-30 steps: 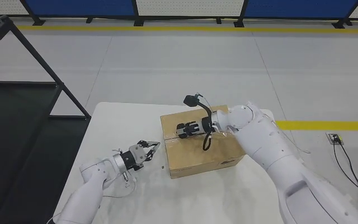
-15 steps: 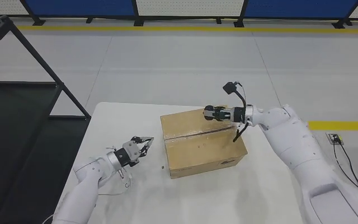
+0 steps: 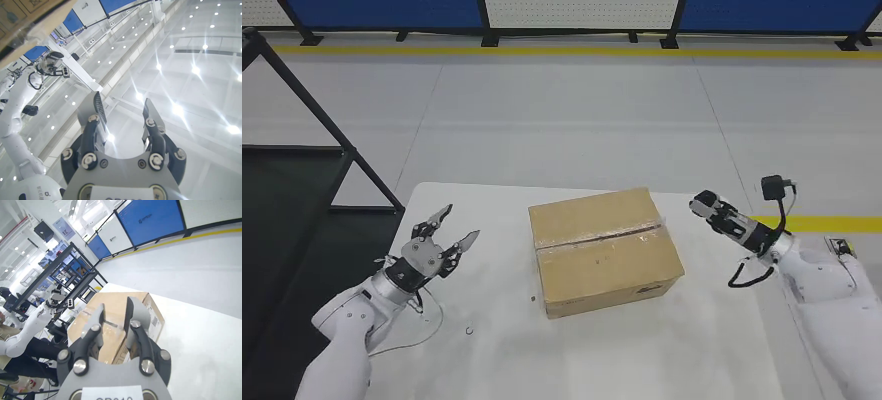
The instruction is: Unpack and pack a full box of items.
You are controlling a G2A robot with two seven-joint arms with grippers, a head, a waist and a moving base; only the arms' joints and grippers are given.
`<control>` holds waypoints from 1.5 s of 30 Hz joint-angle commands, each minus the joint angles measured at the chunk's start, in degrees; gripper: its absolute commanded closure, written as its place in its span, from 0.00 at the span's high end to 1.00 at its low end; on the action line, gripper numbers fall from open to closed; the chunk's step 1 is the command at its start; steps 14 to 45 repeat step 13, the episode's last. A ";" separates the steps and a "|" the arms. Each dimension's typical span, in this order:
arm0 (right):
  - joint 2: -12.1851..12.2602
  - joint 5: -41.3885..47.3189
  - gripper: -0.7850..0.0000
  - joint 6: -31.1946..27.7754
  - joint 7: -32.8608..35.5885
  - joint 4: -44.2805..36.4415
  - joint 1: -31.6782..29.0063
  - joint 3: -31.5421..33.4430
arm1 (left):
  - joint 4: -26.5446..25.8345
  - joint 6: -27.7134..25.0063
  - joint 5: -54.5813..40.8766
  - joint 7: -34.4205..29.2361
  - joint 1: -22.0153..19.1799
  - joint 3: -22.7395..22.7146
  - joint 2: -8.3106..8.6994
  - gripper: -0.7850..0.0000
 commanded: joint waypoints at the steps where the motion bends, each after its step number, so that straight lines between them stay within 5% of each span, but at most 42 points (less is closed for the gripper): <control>1: 1.13 -2.15 1.00 7.29 -2.87 -15.19 -11.27 7.18 | 0.09 -0.31 0.11 0.15 -0.18 -0.16 0.03 1.00; 4: 1.52 -3.33 1.00 11.48 -4.22 -21.98 -16.87 10.40 | 0.09 -0.31 0.11 0.15 -0.18 -0.16 0.03 1.00; 5: 1.53 -3.31 0.80 11.25 -4.23 -20.95 -16.24 10.20 | 0.10 -0.33 0.11 0.16 -0.19 -0.17 0.03 0.92; 12: 1.52 -3.32 1.00 11.44 -4.22 -21.85 -16.78 10.39 | 0.09 -0.31 0.11 0.15 -0.18 -0.15 0.03 1.00; 45: 1.52 -3.32 1.00 11.45 -4.22 -21.89 -16.81 10.39 | 0.09 -0.31 0.11 0.15 -0.18 -0.15 0.03 1.00</control>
